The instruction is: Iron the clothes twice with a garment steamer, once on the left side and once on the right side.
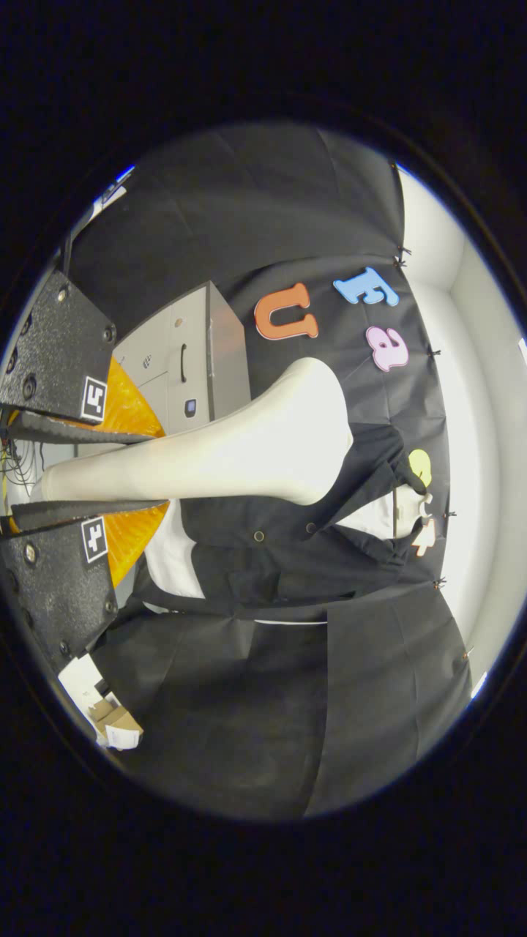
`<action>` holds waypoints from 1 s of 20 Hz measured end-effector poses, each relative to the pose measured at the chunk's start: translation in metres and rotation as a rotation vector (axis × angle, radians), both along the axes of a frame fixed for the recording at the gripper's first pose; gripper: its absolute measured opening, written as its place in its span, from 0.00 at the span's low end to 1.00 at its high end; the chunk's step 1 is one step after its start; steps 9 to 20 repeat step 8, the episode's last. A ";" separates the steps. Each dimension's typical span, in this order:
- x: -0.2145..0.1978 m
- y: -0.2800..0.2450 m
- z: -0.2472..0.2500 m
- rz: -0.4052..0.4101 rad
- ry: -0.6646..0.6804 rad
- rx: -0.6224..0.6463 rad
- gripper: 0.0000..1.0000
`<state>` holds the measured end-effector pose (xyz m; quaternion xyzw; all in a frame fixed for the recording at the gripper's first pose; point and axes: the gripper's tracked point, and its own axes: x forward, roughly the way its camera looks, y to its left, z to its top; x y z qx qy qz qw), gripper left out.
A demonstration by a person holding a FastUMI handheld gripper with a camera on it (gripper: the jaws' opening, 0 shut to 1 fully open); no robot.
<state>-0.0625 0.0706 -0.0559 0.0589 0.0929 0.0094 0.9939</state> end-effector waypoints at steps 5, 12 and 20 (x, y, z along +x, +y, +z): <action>-0.012 0.008 -0.007 0.024 0.016 -0.006 0.34; -0.017 0.012 -0.008 0.036 0.012 -0.015 0.34; -0.017 0.012 -0.008 0.036 0.012 -0.015 0.34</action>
